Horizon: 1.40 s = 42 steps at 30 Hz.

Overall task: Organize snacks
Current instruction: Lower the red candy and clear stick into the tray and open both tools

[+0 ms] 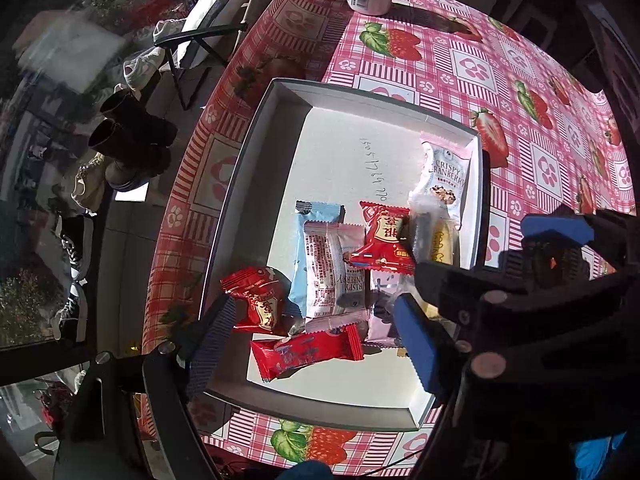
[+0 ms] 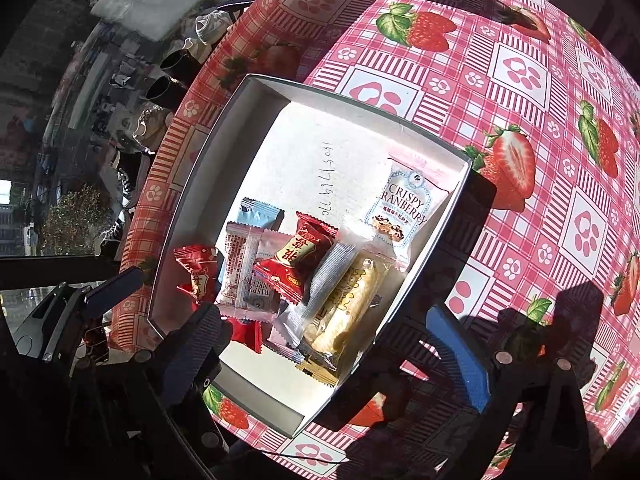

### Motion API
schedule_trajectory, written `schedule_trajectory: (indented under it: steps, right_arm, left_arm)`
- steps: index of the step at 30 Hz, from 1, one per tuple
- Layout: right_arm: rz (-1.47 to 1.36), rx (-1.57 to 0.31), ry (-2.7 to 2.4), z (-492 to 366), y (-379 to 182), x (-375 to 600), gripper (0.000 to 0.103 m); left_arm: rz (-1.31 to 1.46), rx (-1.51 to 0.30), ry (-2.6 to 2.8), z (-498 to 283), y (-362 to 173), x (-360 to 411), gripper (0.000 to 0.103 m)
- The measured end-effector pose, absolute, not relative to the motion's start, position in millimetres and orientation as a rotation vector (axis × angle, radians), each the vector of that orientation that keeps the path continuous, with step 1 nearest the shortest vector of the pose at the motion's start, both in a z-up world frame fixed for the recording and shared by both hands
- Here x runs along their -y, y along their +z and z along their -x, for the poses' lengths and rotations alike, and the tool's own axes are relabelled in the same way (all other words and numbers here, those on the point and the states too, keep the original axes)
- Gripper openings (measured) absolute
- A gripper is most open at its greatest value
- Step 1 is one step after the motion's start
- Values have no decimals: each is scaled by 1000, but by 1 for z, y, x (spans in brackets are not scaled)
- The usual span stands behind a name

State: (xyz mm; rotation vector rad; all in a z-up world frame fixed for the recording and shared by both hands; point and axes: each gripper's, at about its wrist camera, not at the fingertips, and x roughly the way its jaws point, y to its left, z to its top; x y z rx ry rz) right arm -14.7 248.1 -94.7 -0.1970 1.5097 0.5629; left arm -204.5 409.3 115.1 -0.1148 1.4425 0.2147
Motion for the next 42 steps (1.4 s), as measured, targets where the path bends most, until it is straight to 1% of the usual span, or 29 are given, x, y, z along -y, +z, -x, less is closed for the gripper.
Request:
schedule_trajectory:
  steps: [6, 16, 42]
  right_arm:
    - [341, -1477, 510, 22, -84, -244, 103]
    - [440, -1411, 500, 35, -76, -245, 103]
    - [476, -1416, 513, 44, -81, -249, 103]
  left_arm:
    - [120, -1438, 220, 208, 113, -415, 84]
    - [106, -1455, 226, 219, 108, -416, 84]
    - [91, -1490, 233, 226, 98, -418, 84]
